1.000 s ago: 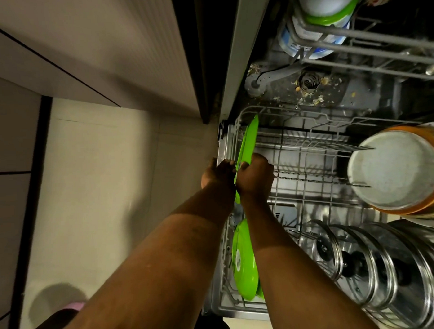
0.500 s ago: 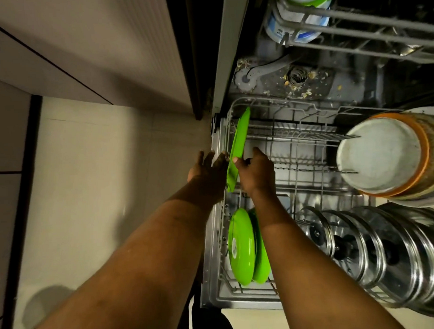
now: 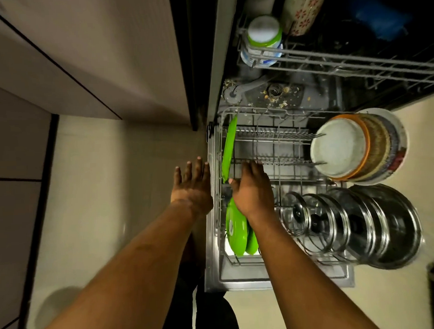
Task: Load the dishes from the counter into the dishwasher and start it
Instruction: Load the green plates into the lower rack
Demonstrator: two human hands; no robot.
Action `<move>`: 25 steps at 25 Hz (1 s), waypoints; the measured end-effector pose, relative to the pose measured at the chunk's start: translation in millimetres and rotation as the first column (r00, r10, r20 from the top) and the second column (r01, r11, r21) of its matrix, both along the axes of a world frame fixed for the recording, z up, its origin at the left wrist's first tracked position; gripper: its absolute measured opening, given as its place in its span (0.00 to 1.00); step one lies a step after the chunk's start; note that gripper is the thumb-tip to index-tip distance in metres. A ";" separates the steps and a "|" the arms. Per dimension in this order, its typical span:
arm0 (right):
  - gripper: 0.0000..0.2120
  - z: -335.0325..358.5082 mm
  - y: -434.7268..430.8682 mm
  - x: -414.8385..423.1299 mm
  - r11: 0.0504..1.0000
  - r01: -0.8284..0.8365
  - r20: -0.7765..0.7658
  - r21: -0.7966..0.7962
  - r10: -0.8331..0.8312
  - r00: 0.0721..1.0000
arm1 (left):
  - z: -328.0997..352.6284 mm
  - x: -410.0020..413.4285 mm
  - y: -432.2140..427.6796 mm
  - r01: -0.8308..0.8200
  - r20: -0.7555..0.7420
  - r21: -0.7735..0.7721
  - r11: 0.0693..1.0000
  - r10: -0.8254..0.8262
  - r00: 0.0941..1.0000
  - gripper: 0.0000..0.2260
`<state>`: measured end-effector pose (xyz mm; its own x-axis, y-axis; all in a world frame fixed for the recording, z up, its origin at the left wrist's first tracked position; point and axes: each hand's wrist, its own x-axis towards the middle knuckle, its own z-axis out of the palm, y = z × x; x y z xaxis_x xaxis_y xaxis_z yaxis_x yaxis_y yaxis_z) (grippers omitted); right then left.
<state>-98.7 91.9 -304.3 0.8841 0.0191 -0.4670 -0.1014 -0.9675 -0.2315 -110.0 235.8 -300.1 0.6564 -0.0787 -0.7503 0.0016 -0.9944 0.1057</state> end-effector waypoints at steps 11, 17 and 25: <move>0.32 207.2 30.5 -72.7 0.981 -0.194 0.050 0.021 0.192 0.980 | 206.5 -88.2 30.3 -0.181 0.125 0.007 0.984 0.178 0.976 0.35; 0.32 297.3 57.8 -70.9 0.927 -0.374 0.238 0.019 0.359 0.902 | 297.3 -93.3 51.7 -0.252 0.316 0.015 0.968 0.234 0.919 0.34; 0.32 368.4 134.5 -16.5 0.846 -0.530 0.493 -0.054 0.484 0.723 | 375.6 -63.2 137.6 -0.409 0.527 0.005 0.913 0.345 0.777 0.34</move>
<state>-115.2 226.4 64.1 0.8361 0.5478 0.0298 0.5421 -0.8164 -0.1992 -173.2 373.4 75.5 0.9015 0.3192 -0.2922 0.3572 -0.9300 0.0860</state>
